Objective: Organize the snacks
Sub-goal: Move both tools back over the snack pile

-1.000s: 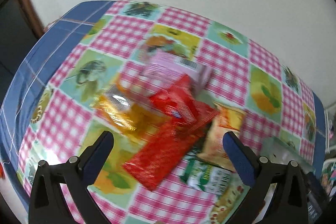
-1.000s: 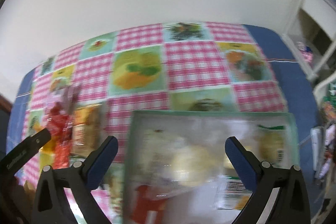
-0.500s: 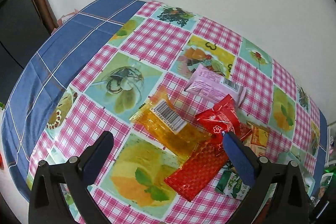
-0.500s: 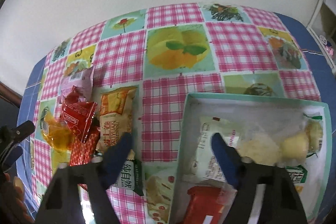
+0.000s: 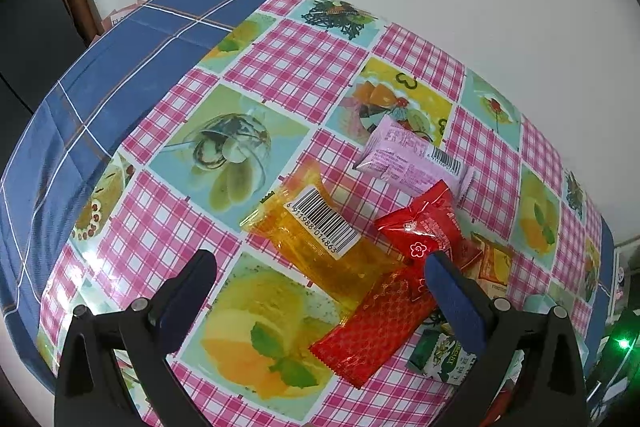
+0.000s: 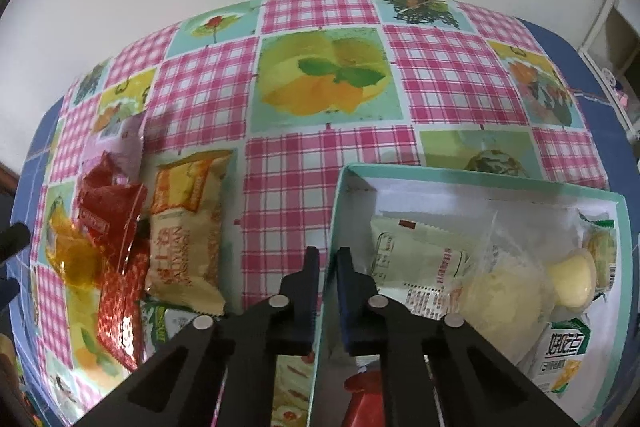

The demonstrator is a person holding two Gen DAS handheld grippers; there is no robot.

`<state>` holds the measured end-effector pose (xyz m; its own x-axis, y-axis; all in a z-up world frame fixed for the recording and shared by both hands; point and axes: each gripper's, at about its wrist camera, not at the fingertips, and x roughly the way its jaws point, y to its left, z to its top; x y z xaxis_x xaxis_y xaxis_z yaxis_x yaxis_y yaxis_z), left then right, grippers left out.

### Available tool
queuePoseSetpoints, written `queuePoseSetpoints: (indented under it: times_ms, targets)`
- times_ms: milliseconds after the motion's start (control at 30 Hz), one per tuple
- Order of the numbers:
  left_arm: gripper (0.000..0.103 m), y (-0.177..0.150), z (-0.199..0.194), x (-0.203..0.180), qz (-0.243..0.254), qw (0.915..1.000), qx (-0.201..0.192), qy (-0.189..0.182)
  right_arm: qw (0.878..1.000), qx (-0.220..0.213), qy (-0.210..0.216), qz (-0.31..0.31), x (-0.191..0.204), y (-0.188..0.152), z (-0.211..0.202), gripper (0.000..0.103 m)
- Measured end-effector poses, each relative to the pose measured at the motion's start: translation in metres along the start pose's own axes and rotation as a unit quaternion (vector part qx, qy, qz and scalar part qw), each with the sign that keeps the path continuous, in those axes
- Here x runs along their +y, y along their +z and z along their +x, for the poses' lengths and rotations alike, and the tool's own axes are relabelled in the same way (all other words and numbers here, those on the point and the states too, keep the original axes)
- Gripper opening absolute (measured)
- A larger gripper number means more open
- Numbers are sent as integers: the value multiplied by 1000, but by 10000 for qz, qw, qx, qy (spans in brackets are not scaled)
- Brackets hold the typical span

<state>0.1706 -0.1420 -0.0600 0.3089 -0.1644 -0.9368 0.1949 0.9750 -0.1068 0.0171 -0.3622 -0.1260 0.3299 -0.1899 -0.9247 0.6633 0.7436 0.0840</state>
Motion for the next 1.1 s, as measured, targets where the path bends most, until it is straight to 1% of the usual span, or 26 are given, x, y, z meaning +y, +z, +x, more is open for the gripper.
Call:
queuePoseSetpoints:
  times_ms: [167, 333, 600, 733, 833, 900, 1000, 1100]
  targets:
    - [103, 1, 4, 3, -58, 10000, 57, -8, 10000, -37, -33, -67, 2, 0, 2, 7]
    - [103, 1, 8, 7, -105, 9999, 111, 35, 9995, -58, 279, -105, 11, -2, 4, 7]
    - [103, 4, 12, 18, -219, 9996, 138, 86, 9977, -84, 535, -410, 43, -9, 4, 7]
    - [103, 7, 17, 26, -283, 9994, 177, 74, 9970, -44, 497, -593, 56, -11, 8, 7]
    - [103, 11, 19, 32, -307, 9993, 186, 107, 9973, -54, 559, -468, 53, -7, 7, 8]
    - [103, 14, 18, 37, -350, 9992, 145, 130, 9975, -124, 582, -392, 51, -4, 1, 8]
    - [103, 18, 14, 40, -376, 9992, 77, 86, 9972, -340, 579, -336, 51, 1, -13, 8]
    - [103, 20, 13, 39, -333, 9994, 40, 49, 9952, -511, 784, -296, 57, 8, -23, 9]
